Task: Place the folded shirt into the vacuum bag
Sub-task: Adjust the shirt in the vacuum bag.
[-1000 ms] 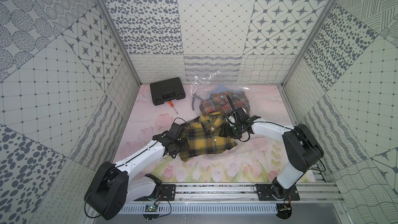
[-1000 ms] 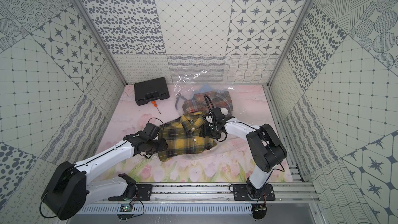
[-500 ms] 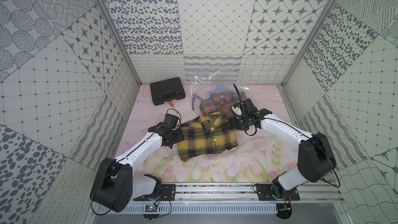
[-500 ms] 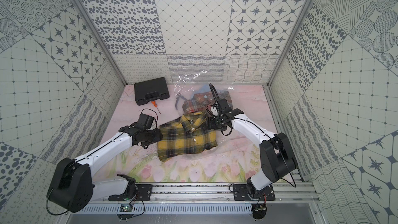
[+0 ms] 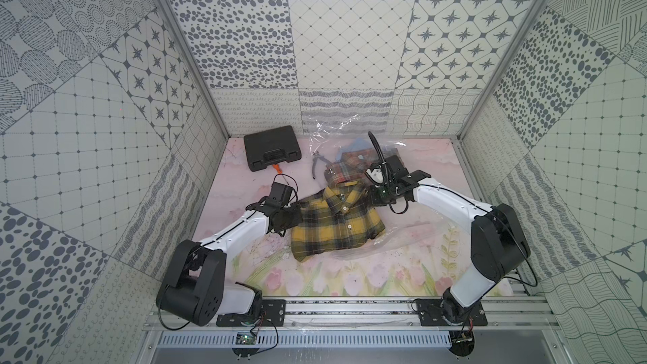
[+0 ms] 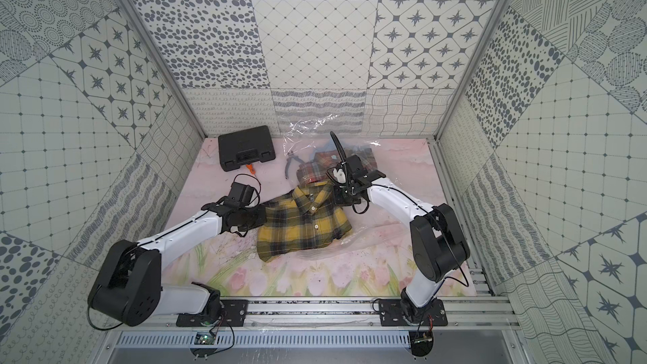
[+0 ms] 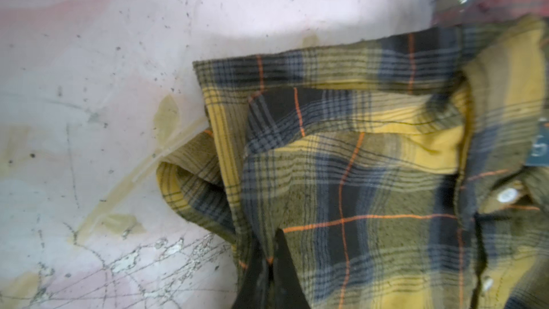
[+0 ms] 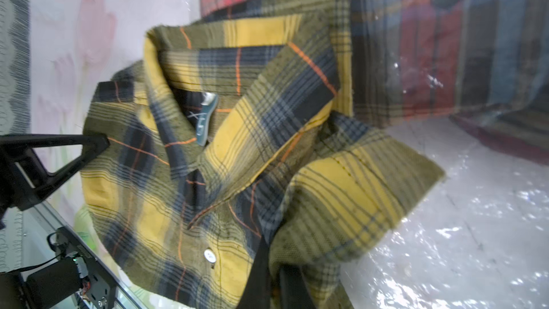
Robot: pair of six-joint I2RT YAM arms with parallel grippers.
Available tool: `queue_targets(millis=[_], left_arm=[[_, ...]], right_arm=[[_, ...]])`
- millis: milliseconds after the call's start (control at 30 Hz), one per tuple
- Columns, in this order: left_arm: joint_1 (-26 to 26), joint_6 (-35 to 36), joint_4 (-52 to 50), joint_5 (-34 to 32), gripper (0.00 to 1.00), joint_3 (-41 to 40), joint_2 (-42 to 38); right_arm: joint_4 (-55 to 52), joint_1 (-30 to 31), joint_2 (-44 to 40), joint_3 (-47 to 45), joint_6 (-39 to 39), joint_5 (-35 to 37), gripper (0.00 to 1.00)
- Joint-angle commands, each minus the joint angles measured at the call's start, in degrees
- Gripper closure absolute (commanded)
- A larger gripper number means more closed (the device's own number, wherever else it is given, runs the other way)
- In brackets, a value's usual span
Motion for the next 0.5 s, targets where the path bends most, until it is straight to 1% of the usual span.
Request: queue_targets(millis=[0, 67, 133, 233, 267, 300, 333, 367, 400, 467], left_arm=[[0.4, -3.1, 2.1, -0.7, 1.0, -3.1, -8.9], [0.4, -4.8, 1.3, -2.6, 1.0, -5.1, -11.9], [0.4, -6.4, 1.7, -3.3, 1.0, -7.6, -13.0], [0.4, -8.7, 3.6, -2.0, 1.0, -11.0, -11.3], [0.3, -9.7, 4.5, -1.5, 1.0, -12.1, -10.7], [0.3, -10.4, 5.0, -1.4, 1.0, -12.7, -10.2], [0.3, -11.0, 5.2, -1.6, 1.0, -13.0, -9.8], [0.3, -11.0, 4.8, -1.9, 1.0, -12.9, -9.6], [0.3, -10.8, 3.8, -2.2, 0.98, -12.3, -9.4], [0.4, -9.8, 0.3, -2.9, 0.9, -10.6, -9.3]], right_arm=[[5.3, 0.2, -2.6, 2.1, -1.2, -4.2, 0.95], [5.5, 0.0, -1.5, 2.4, -1.4, -3.9, 0.96], [5.6, -0.5, 0.3, 2.4, -1.2, -3.5, 0.97], [6.0, -1.2, 4.2, 2.7, -0.6, -3.3, 0.95], [6.3, -1.2, 5.8, 3.1, -0.6, -3.4, 0.91], [6.3, -1.1, 6.9, 3.5, -0.7, -3.4, 0.85], [6.3, -1.1, 7.9, 3.8, -0.7, -3.8, 0.78], [6.2, -1.2, 8.4, 4.1, -0.7, -4.2, 0.67], [6.0, -1.2, 8.4, 4.2, -0.6, -4.5, 0.6], [4.6, -1.6, 7.2, 4.0, -0.7, -6.0, 0.49]])
